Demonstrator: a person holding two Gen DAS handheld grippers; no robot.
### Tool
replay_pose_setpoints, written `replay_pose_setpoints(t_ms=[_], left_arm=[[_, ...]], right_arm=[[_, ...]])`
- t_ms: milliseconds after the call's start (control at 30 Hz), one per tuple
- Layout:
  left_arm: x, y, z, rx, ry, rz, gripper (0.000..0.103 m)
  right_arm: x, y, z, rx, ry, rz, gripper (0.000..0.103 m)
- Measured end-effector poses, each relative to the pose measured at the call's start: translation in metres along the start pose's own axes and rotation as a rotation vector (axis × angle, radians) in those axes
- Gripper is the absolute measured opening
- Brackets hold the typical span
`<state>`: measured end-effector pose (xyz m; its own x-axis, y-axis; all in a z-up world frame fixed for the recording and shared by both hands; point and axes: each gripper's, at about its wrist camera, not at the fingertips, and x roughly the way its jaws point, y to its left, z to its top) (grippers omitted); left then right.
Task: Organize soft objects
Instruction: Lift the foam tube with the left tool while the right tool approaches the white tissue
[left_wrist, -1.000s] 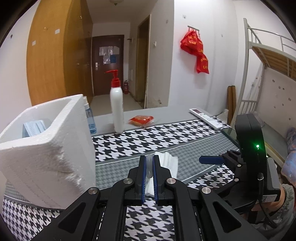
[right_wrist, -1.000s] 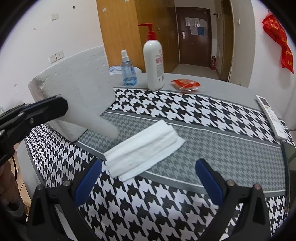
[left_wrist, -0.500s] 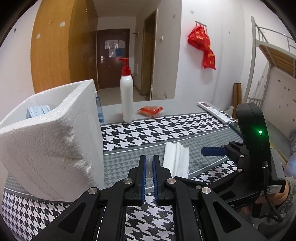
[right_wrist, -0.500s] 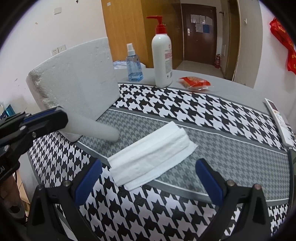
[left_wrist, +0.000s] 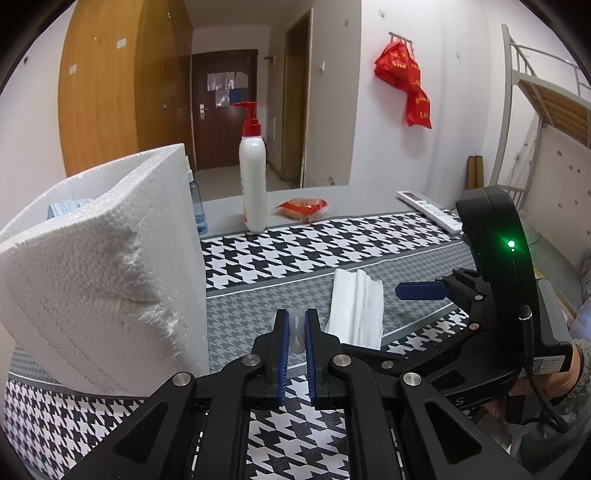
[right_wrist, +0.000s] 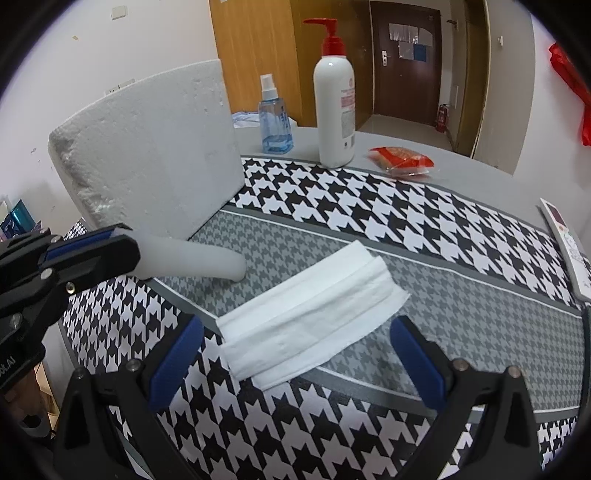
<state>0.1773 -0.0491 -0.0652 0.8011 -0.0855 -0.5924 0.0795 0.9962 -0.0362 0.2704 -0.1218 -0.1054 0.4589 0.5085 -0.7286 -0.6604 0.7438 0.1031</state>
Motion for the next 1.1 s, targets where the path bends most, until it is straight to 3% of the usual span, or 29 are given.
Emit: replay_pose_setpoints(t_ms=[400, 567, 700, 900, 1033, 1100], left_arm=[[0.022, 0.006, -0.013, -0.017, 0.080, 0.027, 0.008], [0.024, 0.009, -0.017, -0.025, 0.097, 0.034, 0.012], [0.024, 0.011, -0.018, -0.026, 0.104, 0.054, 0.022], [0.028, 0.013, -0.023, -0.025, 0.134, 0.086, 0.028], [0.026, 0.013, -0.028, -0.031, 0.143, 0.091, 0.039], [0.026, 0.014, -0.030, -0.034, 0.145, 0.102, 0.040]], right_arm=[[0.005, 0.002, -0.002, -0.010, 0.016, 0.020, 0.100], [0.008, 0.003, -0.002, -0.017, 0.029, 0.028, 0.099], [0.013, 0.003, -0.001, -0.018, 0.045, 0.028, 0.096], [0.014, 0.003, -0.003, -0.023, 0.052, 0.029, 0.094], [0.018, 0.003, -0.003, -0.025, 0.067, 0.029, 0.084], [0.018, 0.004, -0.003, -0.029, 0.065, 0.027, 0.080]])
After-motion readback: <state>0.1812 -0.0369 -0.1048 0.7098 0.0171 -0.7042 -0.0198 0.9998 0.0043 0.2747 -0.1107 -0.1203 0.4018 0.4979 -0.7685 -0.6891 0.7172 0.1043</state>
